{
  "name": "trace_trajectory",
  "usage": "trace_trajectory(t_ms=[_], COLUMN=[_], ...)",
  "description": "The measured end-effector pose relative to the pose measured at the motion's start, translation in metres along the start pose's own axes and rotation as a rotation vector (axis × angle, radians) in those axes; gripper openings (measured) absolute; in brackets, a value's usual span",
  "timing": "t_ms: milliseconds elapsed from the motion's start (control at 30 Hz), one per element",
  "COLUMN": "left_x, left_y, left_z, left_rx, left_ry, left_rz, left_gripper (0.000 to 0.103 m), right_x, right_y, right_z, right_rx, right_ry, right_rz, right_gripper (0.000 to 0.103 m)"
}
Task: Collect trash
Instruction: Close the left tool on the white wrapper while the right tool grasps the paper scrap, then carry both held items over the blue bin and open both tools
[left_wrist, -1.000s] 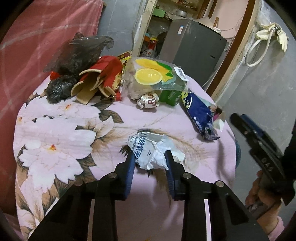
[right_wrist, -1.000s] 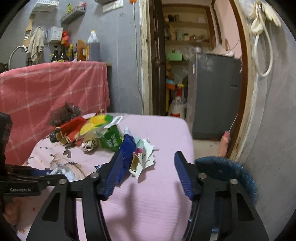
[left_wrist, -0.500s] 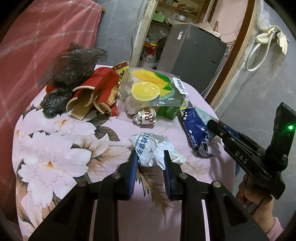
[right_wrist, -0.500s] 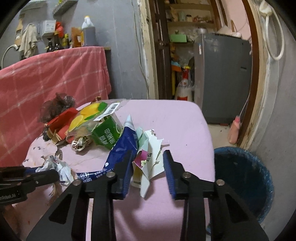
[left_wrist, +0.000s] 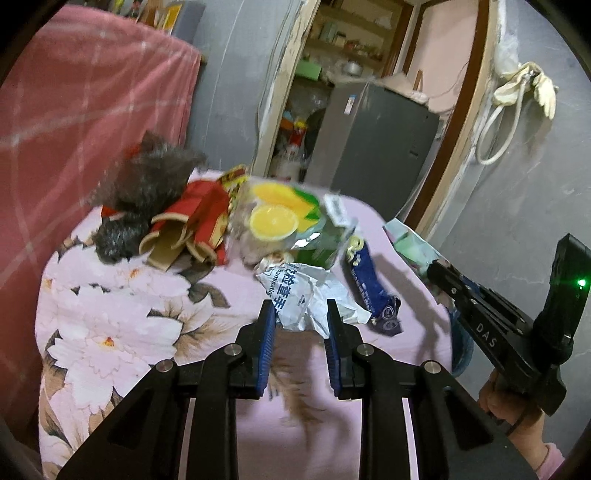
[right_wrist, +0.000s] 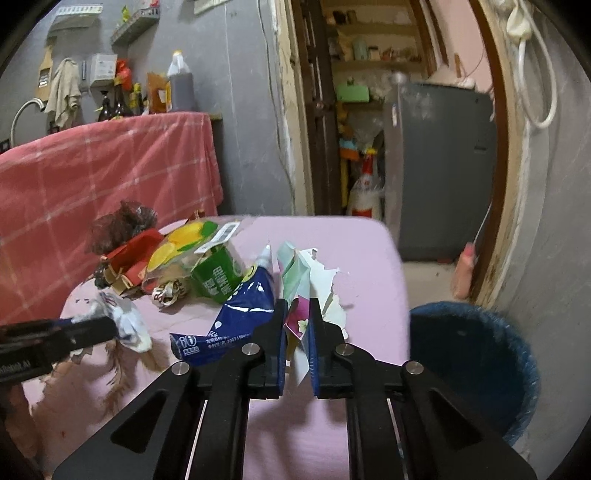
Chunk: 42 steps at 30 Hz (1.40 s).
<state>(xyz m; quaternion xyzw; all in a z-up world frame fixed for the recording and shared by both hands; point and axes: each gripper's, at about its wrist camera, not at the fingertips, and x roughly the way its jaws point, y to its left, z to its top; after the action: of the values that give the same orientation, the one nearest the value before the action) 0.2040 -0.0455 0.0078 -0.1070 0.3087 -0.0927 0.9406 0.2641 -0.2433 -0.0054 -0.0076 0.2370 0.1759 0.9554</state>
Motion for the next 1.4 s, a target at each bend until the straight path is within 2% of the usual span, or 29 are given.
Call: trace_trajectory(t_ms=[167, 367, 633, 767, 1000, 1200, 1400], left_x=[-0.004, 0.016, 0.070, 0.105, 0.167, 0.200, 0.201], left_y=[-0.025, -0.076, -0.158, -0.189, -0.224, -0.223, -0.219], left_z=[0.004, 0.020, 0.034, 0.032, 0.017, 0.003, 0.000], left_rx=[0.021, 0.042, 0.061, 0.075, 0.122, 0.142, 0.142], left_ry=[-0.069, -0.095, -0.108, -0.082, 0.060, 0.173, 0.175], left_rz=[-0.026, -0.099, -0.187, -0.194, -0.151, -0.114, -0.129], left_gripper=[0.021, 0.021, 0.021, 0.021, 0.022, 0.022, 0.029], right_x=[-0.025, -0.048, -0.059, -0.060, -0.051, -0.033, -0.023], right_y=[-0.012, -0.047, -0.115, -0.149, -0.191, -0.210, -0.214], right_z=[0.008, 0.014, 0.007, -0.013, -0.037, -0.055, -0.059], right_rx=[0.004, 0.038, 0.073, 0.129, 0.216, 0.277, 0.294], right_ry=[-0.090, -0.157, -0.154, -0.129, -0.047, 0.051, 0.094], right_rz=[-0.036, -0.098, -0.195, -0.223, -0.237, -0.209, -0.194], right_gripper=[0.008, 0.008, 0.008, 0.008, 0.008, 0.009, 0.012])
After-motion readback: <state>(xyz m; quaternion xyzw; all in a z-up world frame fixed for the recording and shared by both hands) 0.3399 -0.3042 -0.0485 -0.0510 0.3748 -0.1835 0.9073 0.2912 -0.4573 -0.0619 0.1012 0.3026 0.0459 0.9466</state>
